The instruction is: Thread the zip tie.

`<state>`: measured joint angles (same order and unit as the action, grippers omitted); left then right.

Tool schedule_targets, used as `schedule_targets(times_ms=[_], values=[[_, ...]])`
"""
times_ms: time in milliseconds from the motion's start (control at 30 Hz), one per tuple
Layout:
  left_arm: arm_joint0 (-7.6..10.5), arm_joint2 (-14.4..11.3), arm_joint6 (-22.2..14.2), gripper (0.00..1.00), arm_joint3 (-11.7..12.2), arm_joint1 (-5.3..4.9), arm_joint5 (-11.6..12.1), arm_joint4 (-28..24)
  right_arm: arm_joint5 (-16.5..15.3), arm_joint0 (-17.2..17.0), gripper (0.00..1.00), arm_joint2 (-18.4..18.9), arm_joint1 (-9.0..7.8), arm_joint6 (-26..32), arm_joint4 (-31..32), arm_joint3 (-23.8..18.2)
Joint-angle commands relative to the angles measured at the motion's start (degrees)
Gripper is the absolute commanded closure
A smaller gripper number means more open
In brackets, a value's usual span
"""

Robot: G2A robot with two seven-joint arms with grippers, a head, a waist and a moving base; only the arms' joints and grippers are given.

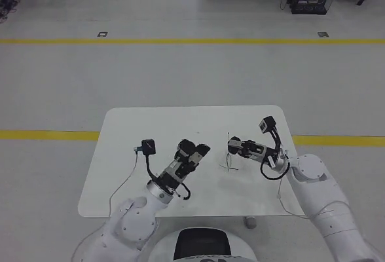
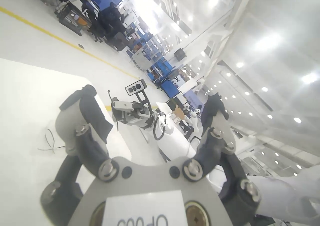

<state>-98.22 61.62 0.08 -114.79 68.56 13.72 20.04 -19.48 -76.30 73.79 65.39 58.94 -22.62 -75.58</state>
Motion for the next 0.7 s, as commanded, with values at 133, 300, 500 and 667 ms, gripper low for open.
schedule_targets(times_ms=[133, 300, 500, 667], values=[[0.05, 0.1, -0.1, 0.00, 0.1, -0.02, -0.1, 0.2, 0.0, 0.0, 1.00, 0.0, 0.00, 0.0, 0.0, 0.0], [0.16, 0.2, -1.1, 0.00, 0.6, -0.60, -0.5, 13.2, 1.0, -0.1, 1.00, -0.6, 0.04, -1.9, 0.7, -1.0], [0.57, -3.0, -1.8, 0.00, 0.1, -1.10, -5.7, 38.6, 1.8, 0.2, 1.00, -1.0, 0.04, -2.2, 0.0, -0.6], [0.35, -4.0, -0.6, 0.00, 0.2, -0.97, -6.6, 39.5, 1.8, 0.3, 1.00, -1.1, 0.03, -2.2, -0.1, -0.6]])
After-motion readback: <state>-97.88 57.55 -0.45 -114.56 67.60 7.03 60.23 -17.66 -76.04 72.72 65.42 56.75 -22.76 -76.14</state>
